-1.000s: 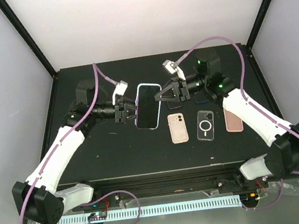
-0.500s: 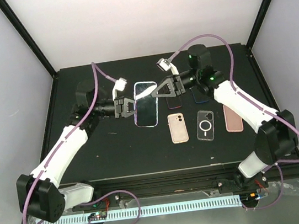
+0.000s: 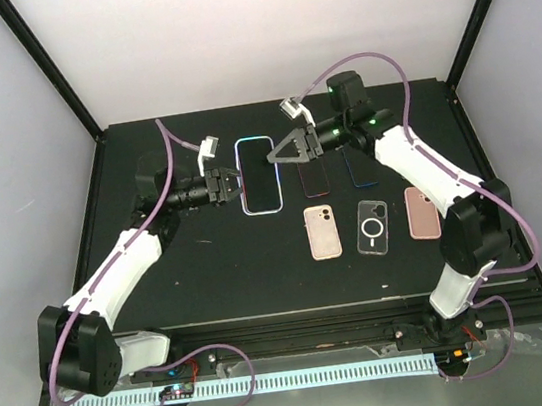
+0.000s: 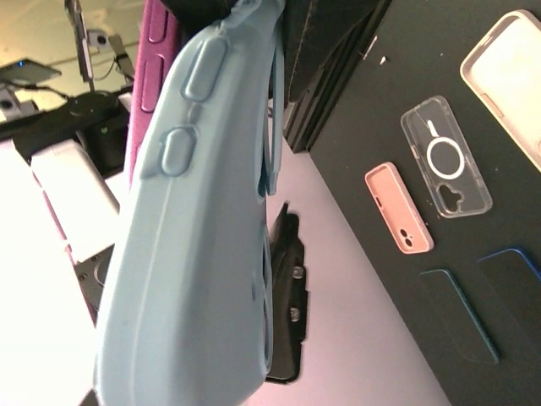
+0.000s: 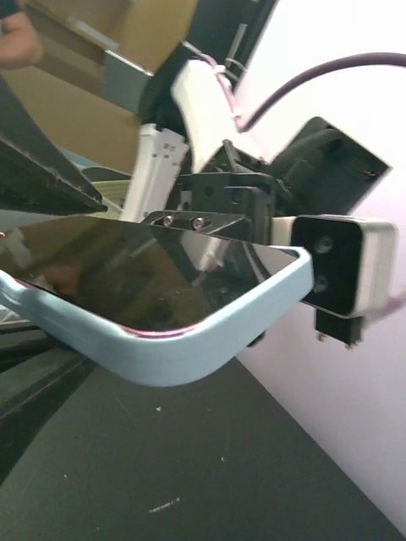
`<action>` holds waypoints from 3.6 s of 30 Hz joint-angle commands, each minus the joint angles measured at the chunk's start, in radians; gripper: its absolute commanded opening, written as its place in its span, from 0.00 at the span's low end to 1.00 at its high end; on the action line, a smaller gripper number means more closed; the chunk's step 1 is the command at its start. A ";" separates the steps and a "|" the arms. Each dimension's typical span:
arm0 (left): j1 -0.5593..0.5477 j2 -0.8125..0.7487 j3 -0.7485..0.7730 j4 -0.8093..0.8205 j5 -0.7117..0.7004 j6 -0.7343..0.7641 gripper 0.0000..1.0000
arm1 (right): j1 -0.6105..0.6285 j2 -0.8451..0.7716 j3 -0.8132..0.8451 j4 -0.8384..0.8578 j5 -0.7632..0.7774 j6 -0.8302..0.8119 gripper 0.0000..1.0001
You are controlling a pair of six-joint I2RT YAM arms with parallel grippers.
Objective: Take the phone out of the phone case
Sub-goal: Remove the phone case from the phone.
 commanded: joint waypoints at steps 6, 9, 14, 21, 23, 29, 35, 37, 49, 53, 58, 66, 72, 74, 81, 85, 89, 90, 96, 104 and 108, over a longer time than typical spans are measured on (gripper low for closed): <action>0.037 0.009 0.020 -0.043 -0.111 -0.100 0.02 | -0.048 -0.030 0.114 -0.293 0.216 -0.291 0.54; 0.040 0.014 0.036 -0.135 -0.151 -0.115 0.02 | -0.047 -0.072 0.094 -0.307 0.310 -0.356 0.55; 0.043 0.016 0.050 -0.216 -0.183 -0.153 0.02 | -0.041 -0.177 0.016 -0.268 0.440 -0.429 0.61; 0.052 0.024 0.027 -0.187 -0.178 -0.258 0.02 | 0.059 -0.313 -0.063 -0.221 0.694 -0.570 0.65; 0.058 0.024 0.018 -0.169 -0.170 -0.295 0.02 | 0.102 -0.350 -0.098 -0.197 0.775 -0.617 0.66; 0.067 0.037 0.002 -0.123 -0.145 -0.368 0.02 | 0.228 -0.398 -0.151 -0.151 0.940 -0.725 0.69; 0.070 0.056 -0.004 -0.104 -0.134 -0.402 0.02 | 0.381 -0.379 -0.170 -0.115 1.141 -0.814 0.69; 0.070 0.057 -0.008 -0.102 -0.134 -0.406 0.02 | 0.415 -0.364 -0.166 -0.101 1.181 -0.818 0.69; 0.076 0.061 -0.029 -0.072 -0.123 -0.443 0.02 | 0.530 -0.286 -0.164 -0.052 1.323 -0.875 0.66; 0.076 0.061 -0.033 -0.071 -0.120 -0.446 0.02 | 0.530 -0.278 -0.176 -0.017 1.390 -0.883 0.62; 0.076 0.060 -0.034 -0.062 -0.115 -0.456 0.02 | 0.532 -0.252 -0.193 0.013 1.474 -0.927 0.58; 0.080 0.072 -0.036 -0.062 -0.119 -0.448 0.02 | 0.532 -0.289 -0.172 -0.044 1.318 -0.916 0.64; 0.083 0.089 -0.031 -0.065 -0.122 -0.446 0.01 | 0.539 -0.276 -0.133 -0.086 1.211 -0.870 0.63; 0.084 0.090 -0.028 -0.066 -0.121 -0.446 0.01 | 0.540 -0.264 -0.141 -0.076 1.242 -0.886 0.62; 0.084 0.077 -0.035 -0.064 -0.122 -0.453 0.01 | 0.542 -0.229 -0.168 -0.022 1.379 -0.947 0.59; 0.083 0.079 -0.036 -0.062 -0.119 -0.459 0.02 | 0.541 -0.217 -0.179 0.004 1.445 -0.979 0.58; 0.084 0.082 -0.039 -0.056 -0.115 -0.465 0.02 | 0.542 -0.220 -0.210 0.060 1.521 -1.026 0.54; 0.084 0.082 -0.038 -0.054 -0.115 -0.465 0.02 | 0.542 -0.220 -0.218 0.079 1.546 -1.037 0.52; 0.083 0.088 -0.037 -0.035 -0.106 -0.477 0.02 | 0.544 -0.212 -0.282 0.200 1.669 -1.139 0.45; 0.082 0.094 -0.038 -0.032 -0.098 -0.470 0.02 | 0.545 -0.174 -0.267 0.247 1.714 -1.177 0.31; 0.082 0.096 -0.040 -0.058 -0.107 -0.439 0.02 | 0.546 -0.200 -0.220 0.199 1.696 -1.133 0.09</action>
